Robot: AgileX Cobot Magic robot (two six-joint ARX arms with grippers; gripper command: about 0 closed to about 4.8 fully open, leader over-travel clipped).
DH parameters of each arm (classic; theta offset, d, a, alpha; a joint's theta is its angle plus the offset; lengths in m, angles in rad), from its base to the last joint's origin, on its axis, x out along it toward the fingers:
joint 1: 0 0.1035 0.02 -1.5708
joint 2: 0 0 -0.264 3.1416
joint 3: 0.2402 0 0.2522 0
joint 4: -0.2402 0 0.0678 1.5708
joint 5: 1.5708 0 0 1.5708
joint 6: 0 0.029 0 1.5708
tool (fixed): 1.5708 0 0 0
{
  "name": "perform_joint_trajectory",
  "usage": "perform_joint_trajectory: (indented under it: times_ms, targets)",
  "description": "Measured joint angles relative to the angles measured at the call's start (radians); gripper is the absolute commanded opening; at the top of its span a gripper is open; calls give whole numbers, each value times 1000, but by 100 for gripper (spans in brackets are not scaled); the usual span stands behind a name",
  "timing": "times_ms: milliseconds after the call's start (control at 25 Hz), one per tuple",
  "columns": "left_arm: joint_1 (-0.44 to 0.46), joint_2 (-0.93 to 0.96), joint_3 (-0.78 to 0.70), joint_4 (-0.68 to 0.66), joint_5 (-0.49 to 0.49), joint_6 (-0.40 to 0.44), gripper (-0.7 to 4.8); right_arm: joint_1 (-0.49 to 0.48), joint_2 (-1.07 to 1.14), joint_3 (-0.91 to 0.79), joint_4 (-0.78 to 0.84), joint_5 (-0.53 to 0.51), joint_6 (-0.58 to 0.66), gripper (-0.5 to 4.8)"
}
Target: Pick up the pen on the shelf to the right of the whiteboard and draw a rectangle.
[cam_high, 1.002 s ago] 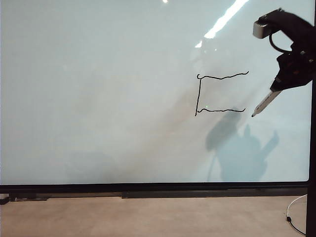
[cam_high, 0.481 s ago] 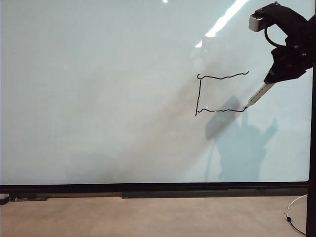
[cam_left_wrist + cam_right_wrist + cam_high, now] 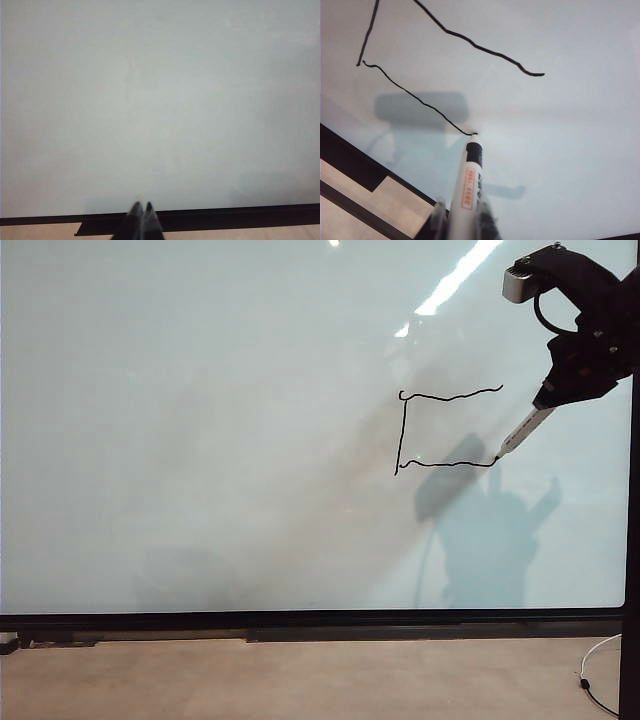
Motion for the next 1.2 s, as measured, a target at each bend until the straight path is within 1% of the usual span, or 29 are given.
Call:
perform_joint_trajectory:
  times_ms: [321, 881, 1202]
  targets:
    - [0, 0, 0, 0, 0, 0, -5, 0, -5, 0, 2, 1, 0, -6]
    - [0, 0, 0, 0, 0, 0, -5, 0, -89, 2, 5, 12, -3, -6]
    - [0, 0, 0, 0, 0, 0, -5, 0, -91, 62, -42, 9, -3, -6]
